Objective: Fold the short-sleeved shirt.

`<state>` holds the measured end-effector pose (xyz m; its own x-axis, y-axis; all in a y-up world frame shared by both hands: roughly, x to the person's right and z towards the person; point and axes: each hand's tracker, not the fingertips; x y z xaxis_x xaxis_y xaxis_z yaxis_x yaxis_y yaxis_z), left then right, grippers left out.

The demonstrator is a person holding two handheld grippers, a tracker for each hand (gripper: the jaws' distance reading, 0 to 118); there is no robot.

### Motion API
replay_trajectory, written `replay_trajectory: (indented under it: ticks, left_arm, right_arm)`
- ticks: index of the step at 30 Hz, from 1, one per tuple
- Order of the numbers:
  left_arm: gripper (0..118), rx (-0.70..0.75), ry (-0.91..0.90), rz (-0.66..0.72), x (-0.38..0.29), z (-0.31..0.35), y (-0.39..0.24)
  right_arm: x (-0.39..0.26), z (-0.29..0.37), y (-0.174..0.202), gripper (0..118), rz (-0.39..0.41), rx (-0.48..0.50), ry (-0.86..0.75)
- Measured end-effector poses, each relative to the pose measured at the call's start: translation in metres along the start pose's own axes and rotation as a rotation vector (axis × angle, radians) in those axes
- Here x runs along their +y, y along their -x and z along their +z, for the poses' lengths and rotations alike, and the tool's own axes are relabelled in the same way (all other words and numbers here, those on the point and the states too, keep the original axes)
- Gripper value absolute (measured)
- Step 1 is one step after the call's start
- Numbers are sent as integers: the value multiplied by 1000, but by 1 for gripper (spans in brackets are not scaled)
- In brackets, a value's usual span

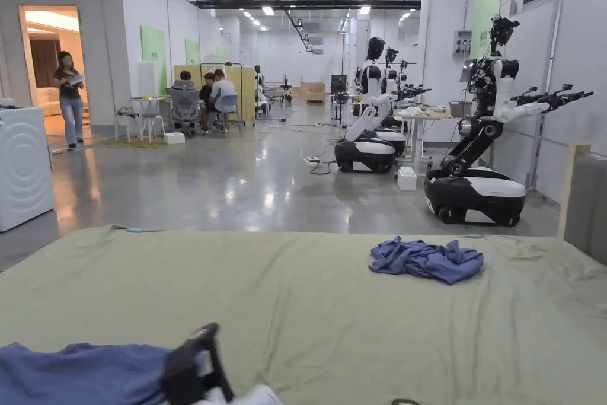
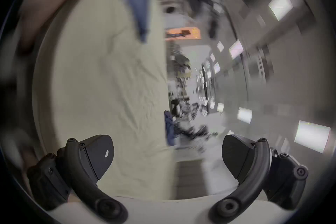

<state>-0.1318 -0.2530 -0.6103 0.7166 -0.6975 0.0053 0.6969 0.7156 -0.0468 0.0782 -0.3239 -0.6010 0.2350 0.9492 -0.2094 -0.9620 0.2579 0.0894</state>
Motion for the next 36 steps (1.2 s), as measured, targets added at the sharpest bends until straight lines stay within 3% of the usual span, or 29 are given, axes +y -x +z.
replay_trajectory:
  ticks: [1, 2, 3, 4, 5, 6, 8, 11, 14, 17, 19, 22, 28, 36]
  left_arm:
    - [118, -3, 25, 259, -1, 1, 20]
    - [118, -26, 19, 561, -8, 4, 42]
    - [118, -78, -42, 865, -22, 11, 61]
    - [118, -94, -112, 1066, -36, 15, 69]
    - [118, -13, -121, 1196, -45, 19, 74]
    - [118, 28, -155, 1285, -56, 22, 77]
    - [118, 67, -166, 1281, -65, 24, 79]
    - [118, 116, -96, 1102, -64, 19, 73]
    - [118, 111, -104, 1056, -63, 19, 70]
    - [118, 87, -55, 1015, -58, 15, 69]
    - [118, 74, 0, 971, -55, 9, 69]
    - [118, 66, -32, 947, -54, 12, 70]
    - [118, 79, -47, 772, -43, 15, 64]
    - [118, 53, -65, 763, -36, 18, 54]
  right_arm:
    - [-5, 1, -15, 118, -203, -58, -5]
    - [-15, 3, -35, 118, -479, -109, -34]
    - [-30, 9, -58, 118, -804, -109, -72]
    - [-47, 14, -73, 118, -1068, -100, -117]
    - [-67, 19, -85, 118, -1334, -108, -188]
    - [-88, 27, -93, 118, -1552, -111, -256]
    - [-110, 26, -96, 118, -1654, -101, -255]
    - [-115, 23, -93, 118, -1502, -145, -101]
    - [-110, 26, -88, 118, -1410, -144, -120]
    - [-104, 27, -87, 118, -1414, -133, -132]
    - [-96, 26, -87, 118, -1373, -132, -137]
    - [-90, 26, -89, 118, -1335, -125, -138]
    - [-88, 26, -91, 118, -1342, -141, -140]
    - [-89, 26, -91, 118, -1347, -147, -118]
